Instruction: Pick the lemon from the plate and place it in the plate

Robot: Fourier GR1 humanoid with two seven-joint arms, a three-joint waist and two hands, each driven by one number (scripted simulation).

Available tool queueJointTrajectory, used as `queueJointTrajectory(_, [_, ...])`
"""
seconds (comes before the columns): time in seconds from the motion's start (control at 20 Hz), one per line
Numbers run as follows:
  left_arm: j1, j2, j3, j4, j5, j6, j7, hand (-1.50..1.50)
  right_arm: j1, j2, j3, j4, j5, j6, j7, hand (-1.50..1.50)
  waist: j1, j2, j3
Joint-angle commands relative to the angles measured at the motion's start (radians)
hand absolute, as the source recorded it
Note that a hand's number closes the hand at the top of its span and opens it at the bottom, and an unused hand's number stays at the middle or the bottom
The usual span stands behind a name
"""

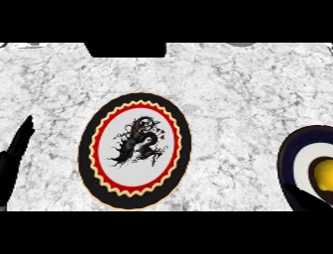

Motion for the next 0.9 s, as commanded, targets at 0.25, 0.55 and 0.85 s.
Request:
queueJointTrajectory(0.25, [-0.026,-0.063,0.021,0.054,-0.058,0.01,-0.037,0.0,-0.058,0.136,-0.052,0.11,0.027,0.061,-0.171,1.5,-0.002,0.0,0.0])
queueJointTrajectory(0.55, [0.021,-0.056,0.044,-0.033,-0.058,-0.044,-0.012,0.0,-0.067,0.143,-0.112,0.085,0.106,0.071,-0.11,1.5,0.0,0.0,0.0])
queueJointTrajectory(0.85, [-0.086,-0.062,-0.046,-0.017,-0.068,-0.069,-0.033,0.0,-0.268,-0.267,0.147,0.216,0.283,0.526,-0.235,1.5,0.216,0.065,-0.014])
